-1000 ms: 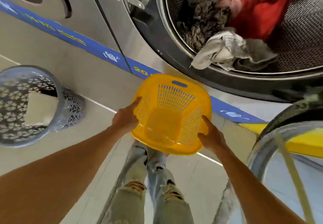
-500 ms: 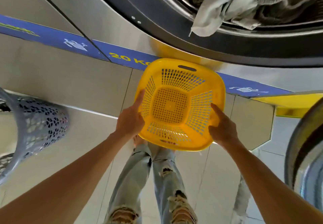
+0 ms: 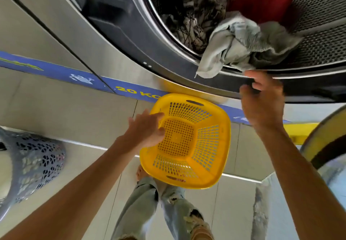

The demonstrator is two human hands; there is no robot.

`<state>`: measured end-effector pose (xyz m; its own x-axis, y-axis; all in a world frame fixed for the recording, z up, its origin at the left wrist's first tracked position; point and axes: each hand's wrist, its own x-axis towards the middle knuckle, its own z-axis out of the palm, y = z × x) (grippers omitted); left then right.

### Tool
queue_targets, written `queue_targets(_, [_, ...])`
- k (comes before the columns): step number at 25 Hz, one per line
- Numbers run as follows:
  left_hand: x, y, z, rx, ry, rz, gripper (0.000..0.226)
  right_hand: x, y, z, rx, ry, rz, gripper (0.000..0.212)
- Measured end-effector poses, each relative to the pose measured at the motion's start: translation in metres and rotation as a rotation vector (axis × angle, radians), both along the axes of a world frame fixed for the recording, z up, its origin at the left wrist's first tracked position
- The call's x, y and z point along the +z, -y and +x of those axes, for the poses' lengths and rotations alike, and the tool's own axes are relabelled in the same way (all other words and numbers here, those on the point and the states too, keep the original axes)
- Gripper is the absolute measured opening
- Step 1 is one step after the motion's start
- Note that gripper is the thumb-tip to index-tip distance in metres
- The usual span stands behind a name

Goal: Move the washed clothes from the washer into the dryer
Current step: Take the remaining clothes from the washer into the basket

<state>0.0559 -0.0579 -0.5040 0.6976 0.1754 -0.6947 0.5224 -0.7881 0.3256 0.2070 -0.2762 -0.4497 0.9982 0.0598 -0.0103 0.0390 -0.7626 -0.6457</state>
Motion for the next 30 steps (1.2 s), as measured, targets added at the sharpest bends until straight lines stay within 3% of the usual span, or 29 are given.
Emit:
queue_targets(2, [0.032,0.002,0.028,0.115,0.229,-0.150,0.048,0.019,-0.024,0.052,0.039,0.216,-0.073,0.045])
queue_targets(3, [0.045,0.003,0.040,0.161,0.327,-0.247,0.041,0.024,-0.034,0.077,0.049,0.228,-0.179,0.057])
queue_targets(6, [0.071,0.014,0.073,0.171,0.517,-0.403,0.031,0.015,-0.049,0.132,0.135,-0.145,-0.495,0.093])
queue_targets(8, [0.081,0.019,0.093,0.130,0.570,-0.447,0.030,-0.003,-0.047,0.137,0.242,-0.309,-0.507,0.084])
queue_targets(11, [0.089,0.020,0.115,0.183,0.567,-0.422,0.030,0.001,-0.044,0.119,0.157,-0.260,-0.257,0.033])
queue_targets(13, [0.098,0.027,0.123,0.405,0.458,-0.533,0.031,0.027,-0.039,0.091,0.041,-0.269,0.058,0.011])
queue_targets(16, [0.112,0.046,0.129,0.749,0.293,-0.937,0.046,0.054,-0.027,0.031,0.008,-0.380,0.477,0.017])
queue_targets(19, [0.112,0.066,0.123,0.790,0.286,-1.286,0.048,0.049,-0.012,-0.011,-0.084,-0.708,0.829,0.018])
queue_targets(21, [0.099,0.079,0.104,0.825,0.300,-1.208,0.052,0.042,0.001,-0.024,-0.124,-0.936,0.914,0.020])
queue_targets(23, [0.077,0.083,0.074,0.975,0.279,-1.011,0.054,0.032,0.010,-0.040,-0.024,-1.100,0.767,0.025])
queue_targets(26, [0.034,0.081,0.028,1.077,0.162,-0.753,0.045,-0.001,0.020,-0.058,0.129,-0.990,0.300,0.040])
queue_targets(28, [0.014,0.082,0.008,1.035,0.077,-0.625,0.047,-0.025,0.024,-0.062,-0.001,-0.900,0.217,0.043])
queue_targets(30, [0.002,0.086,-0.004,0.946,0.024,-0.573,0.056,-0.046,0.021,-0.069,-0.032,-0.801,0.153,0.026])
